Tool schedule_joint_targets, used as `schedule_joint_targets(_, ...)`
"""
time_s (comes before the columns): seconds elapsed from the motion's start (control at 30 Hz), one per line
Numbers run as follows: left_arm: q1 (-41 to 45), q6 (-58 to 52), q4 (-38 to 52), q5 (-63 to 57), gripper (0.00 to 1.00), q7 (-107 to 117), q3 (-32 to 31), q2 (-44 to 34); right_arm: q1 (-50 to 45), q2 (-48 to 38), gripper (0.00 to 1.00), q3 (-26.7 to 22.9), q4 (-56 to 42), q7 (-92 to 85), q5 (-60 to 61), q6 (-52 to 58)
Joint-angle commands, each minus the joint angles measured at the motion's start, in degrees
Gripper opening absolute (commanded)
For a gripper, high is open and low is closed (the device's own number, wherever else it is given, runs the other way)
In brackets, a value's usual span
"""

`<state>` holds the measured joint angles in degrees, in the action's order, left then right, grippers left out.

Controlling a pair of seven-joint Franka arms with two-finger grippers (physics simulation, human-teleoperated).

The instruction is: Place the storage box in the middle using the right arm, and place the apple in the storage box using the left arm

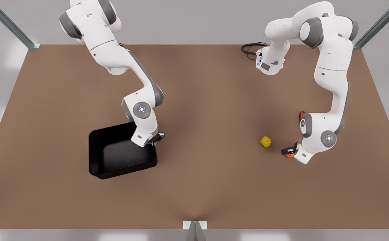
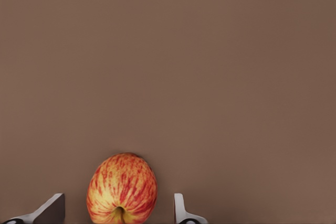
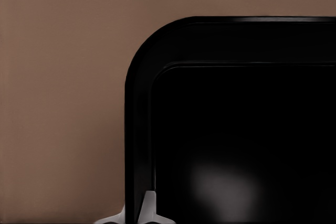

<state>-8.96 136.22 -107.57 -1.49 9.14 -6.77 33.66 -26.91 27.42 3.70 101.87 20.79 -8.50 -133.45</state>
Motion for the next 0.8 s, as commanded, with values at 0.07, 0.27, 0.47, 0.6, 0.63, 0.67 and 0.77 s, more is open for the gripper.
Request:
schedule_joint_targets(0.07, 0.0, 0.1, -0.01, -0.09, 1.0, 0.0, 0.0, 0.45, -1.39, 0.44, 0.21, -0.01, -1.5, 0.3, -0.11, 0.03)
schedule_joint_targets(0.27, -0.09, 0.54, 0.08, -0.01, 0.99, 0.0, 0.0, 1.5, -6.84, 2.2, 0.21, 0.96, -4.49, 9.71, 1.56, -1.38)
schedule_joint_targets(0.47, -0.09, 2.3, 0.08, -0.01, 0.99, 0.0, 0.0, 2.73, -11.05, 3.16, 0.21, 0.7, -6.34, 14.1, 1.3, -1.2)
schedule_joint_targets(0.6, -0.09, 2.56, 0.08, -0.01, 0.9, 0.0, 0.0, 2.91, -14.74, 5.1, 0.21, 0.52, -9.58, 19.9, 1.21, -1.11)
schedule_joint_targets(0.63, -0.09, 2.56, 0.08, -0.09, 0.84, 0.0, 0.0, 2.99, -15.8, 6.85, 0.21, 0.52, -12.05, 21.92, 1.21, -1.11)
schedule_joint_targets(0.67, -0.09, 2.56, 0.08, -0.09, 0.81, 0.0, 0.0, 2.91, -16.86, 8.61, 0.21, 0.52, -14.24, 22.98, 1.3, -1.11)
schedule_joint_targets(0.77, -0.09, 2.56, 0.08, -0.09, 0.78, -0.09, 0.0, 2.91, -19.58, 11.51, 0.21, 0.43, -17.93, 27.02, 1.38, -1.38)
